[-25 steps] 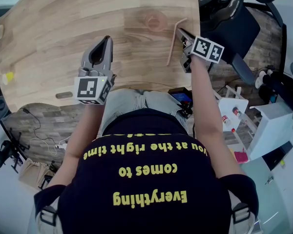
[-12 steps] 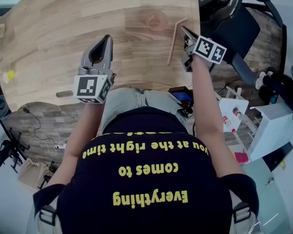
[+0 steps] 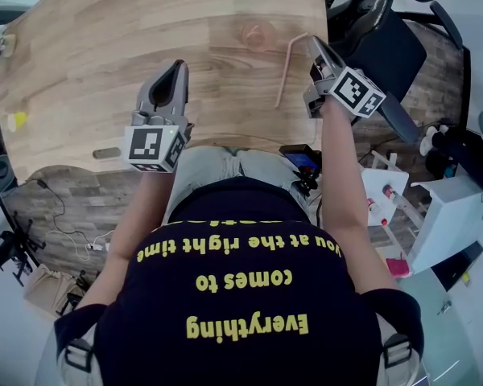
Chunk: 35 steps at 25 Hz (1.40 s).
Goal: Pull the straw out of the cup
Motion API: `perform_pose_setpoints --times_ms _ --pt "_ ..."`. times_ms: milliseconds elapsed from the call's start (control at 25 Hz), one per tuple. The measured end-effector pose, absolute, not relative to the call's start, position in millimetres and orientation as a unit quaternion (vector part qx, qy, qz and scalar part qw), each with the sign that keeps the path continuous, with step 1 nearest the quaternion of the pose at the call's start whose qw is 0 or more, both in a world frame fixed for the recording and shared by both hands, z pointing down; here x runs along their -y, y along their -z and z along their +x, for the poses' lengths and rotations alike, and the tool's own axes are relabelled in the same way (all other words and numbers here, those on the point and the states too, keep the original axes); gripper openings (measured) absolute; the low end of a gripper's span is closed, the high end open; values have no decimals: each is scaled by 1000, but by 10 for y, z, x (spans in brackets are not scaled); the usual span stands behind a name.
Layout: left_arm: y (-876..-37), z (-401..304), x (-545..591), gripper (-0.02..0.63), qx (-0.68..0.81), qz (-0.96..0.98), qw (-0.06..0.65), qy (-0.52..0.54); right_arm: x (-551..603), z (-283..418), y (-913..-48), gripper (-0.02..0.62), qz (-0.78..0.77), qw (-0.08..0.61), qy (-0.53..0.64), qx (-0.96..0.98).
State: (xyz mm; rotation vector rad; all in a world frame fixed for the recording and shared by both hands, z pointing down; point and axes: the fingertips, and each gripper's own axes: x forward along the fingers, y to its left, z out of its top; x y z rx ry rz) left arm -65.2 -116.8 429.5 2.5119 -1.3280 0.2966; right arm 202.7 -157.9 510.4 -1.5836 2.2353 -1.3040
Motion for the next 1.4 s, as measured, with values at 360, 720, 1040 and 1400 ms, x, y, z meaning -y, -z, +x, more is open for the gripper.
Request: perform_pose_setpoints --times_ms 360,720,1040,1400 --pt "-4115 -680 1039 0 473 869 120 -83 1574 2059 -4074 6 -484 162 298 -807" --pt "-3914 -839 953 0 494 862 94 -67 1328 2235 -3459 6 -492 204 194 -824" --pt "-3808 -921 848 0 507 856 81 -57 1044 2479 -3038 6 -502 230 111 -826" --pt "-3653 -948 727 0 515 854 66 -45 615 2789 -2366 6 -506 239 11 -829"
